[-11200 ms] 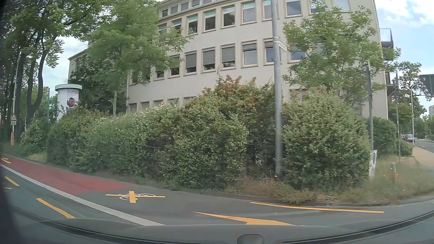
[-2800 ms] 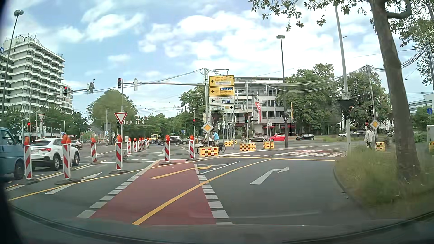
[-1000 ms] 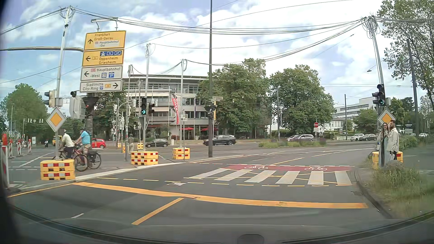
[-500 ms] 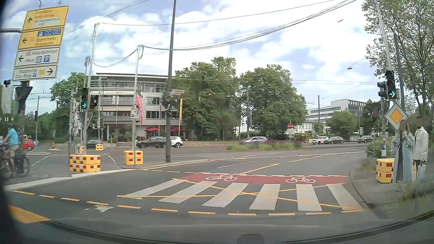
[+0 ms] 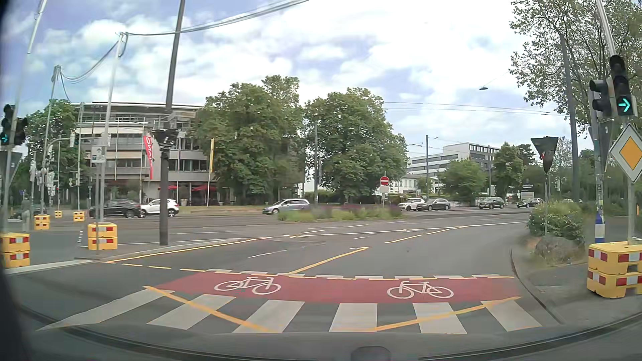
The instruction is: Follow the waypoints while adhering to traffic rules and regulations
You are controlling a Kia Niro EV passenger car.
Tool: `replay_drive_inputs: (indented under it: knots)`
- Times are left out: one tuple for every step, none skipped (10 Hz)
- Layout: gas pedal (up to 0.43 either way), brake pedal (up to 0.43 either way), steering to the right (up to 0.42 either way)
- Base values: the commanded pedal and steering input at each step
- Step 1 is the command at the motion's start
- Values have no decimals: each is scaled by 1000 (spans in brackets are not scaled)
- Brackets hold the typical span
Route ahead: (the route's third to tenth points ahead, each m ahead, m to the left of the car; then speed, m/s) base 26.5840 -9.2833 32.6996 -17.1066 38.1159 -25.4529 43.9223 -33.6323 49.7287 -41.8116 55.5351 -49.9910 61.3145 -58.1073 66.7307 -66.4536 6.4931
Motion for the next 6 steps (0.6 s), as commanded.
replay_drive_inputs:
  knots:
    - [150, 30, 170]
    - [150, 30, 160]
    - [157, 30, 156]
    - [169, 30, 154]
    - [169, 30, 155]
    - [169, 30, 158]
